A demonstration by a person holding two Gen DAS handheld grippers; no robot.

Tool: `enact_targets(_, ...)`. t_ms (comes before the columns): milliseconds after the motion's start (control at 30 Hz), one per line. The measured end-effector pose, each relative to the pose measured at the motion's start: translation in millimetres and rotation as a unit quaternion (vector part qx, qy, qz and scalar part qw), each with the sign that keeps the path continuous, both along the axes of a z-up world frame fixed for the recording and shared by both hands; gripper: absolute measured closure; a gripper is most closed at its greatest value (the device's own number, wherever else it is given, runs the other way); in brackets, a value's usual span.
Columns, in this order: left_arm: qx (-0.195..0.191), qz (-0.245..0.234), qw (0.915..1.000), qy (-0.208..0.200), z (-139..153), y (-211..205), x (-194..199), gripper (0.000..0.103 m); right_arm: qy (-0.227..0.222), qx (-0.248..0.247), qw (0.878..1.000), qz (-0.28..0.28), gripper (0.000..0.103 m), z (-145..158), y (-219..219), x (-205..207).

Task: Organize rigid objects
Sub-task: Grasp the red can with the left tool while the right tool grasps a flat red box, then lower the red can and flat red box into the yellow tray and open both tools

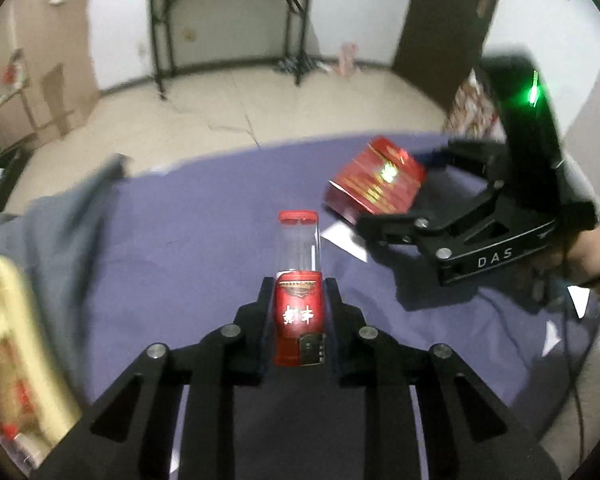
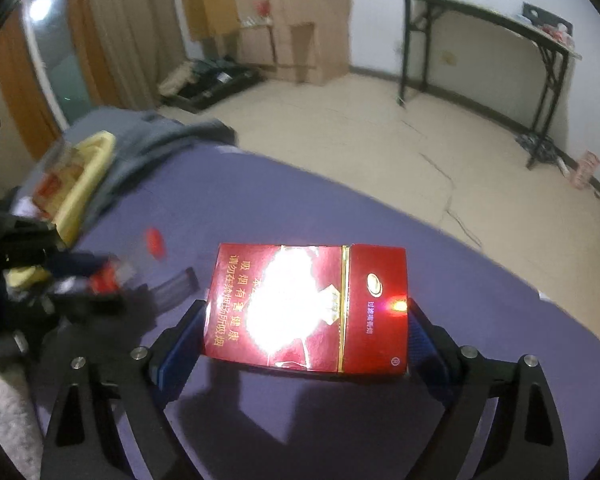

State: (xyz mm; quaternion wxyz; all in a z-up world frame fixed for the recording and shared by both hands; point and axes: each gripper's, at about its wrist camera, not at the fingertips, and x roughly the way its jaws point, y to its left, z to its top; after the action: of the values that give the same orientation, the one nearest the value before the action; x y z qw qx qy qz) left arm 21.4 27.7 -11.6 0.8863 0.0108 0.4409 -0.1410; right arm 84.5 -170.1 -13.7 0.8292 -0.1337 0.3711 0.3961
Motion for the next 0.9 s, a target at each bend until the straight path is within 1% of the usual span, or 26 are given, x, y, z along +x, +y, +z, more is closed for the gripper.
enact_targets(100, 0.009, 0.064, 0.9967, -0.049, 47, 52, -35, 0.079, -0.03, 0.023, 0.999, 0.039, 0.011, 26, 12, -19)
enact_targets(167, 0.022, 0.128, 0.9885, -0.078, 73, 98, -63, 0.079, -0.032, 0.04, 0.996, 0.079, 0.011, 41, 31, -35)
enact_targets(200, 0.034, 0.169, 0.9809, -0.089, 85, 126, -80, 0.079, -0.039, 0.046, 0.992, 0.113, 0.011, 50, 51, -50)
enact_targets(267, 0.045, 0.223, 0.9696, -0.09, 89, 165, -104, 0.079, -0.045, 0.047, 0.985, 0.159, 0.011, 55, 80, -70)
enact_targets(300, 0.048, 0.251, 0.9632, -0.084, 88, 185, -114, 0.079, -0.035, 0.046, 0.978, 0.201, 0.011, 55, 105, -86)
enact_targets(333, 0.048, 0.272, 0.9584, -0.074, 83, 204, -123, 0.079, -0.027, 0.044, 0.973, 0.225, 0.011, 53, 119, -95)
enact_targets(367, 0.047, 0.286, 0.955, -0.065, 75, 218, -130, 0.079, -0.028, 0.038, 0.964, 0.261, 0.011, 48, 142, -112)
enact_targets(400, 0.044, 0.301, 0.9513, -0.051, 65, 234, -134, 0.079, -0.035, 0.03, 0.96, 0.277, 0.011, 44, 156, -121)
enact_targets(433, 0.038, 0.308, 0.9497, -0.044, 57, 244, -136, 0.079, -0.038, 0.022, 0.955, 0.292, 0.011, 39, 172, -128)
enact_targets(467, 0.032, 0.312, 0.9486, -0.039, 51, 253, -137, 0.079, -0.033, 0.016, 0.952, 0.302, 0.011, 34, 187, -133)
enact_targets(500, 0.022, 0.318, 0.9472, -0.036, 43, 265, -135, 0.079, -0.018, 0.008, 0.95, 0.312, 0.011, 27, 206, -134)
enact_targets(600, -0.006, 0.325, 0.9453, -0.027, 30, 283, -127, 0.079, -0.022, -0.004, 0.948, 0.319, 0.011, 20, 231, -136)
enact_targets(700, -0.002, 0.322, 0.9468, -0.01, 14, 289, -118, 0.079, -0.016, -0.014, 0.95, 0.313, 0.011, 15, 252, -132)
enact_targets(767, -0.012, 0.32, 0.9474, 0.002, 4, 285, -116, 0.079, -0.022, -0.029, 0.95, 0.31, 0.011, 9, 262, -130)
enact_targets(800, -0.018, 0.319, 0.9475, 0.002, 1, 285, -115, 0.079, -0.028, -0.032, 0.95, 0.31, 0.011, 7, 267, -130)
enact_targets(900, -0.016, 0.323, 0.9462, -0.008, 2, 280, -111, 0.079, -0.037, -0.027, 0.95, 0.308, 0.011, 5, 278, -135)
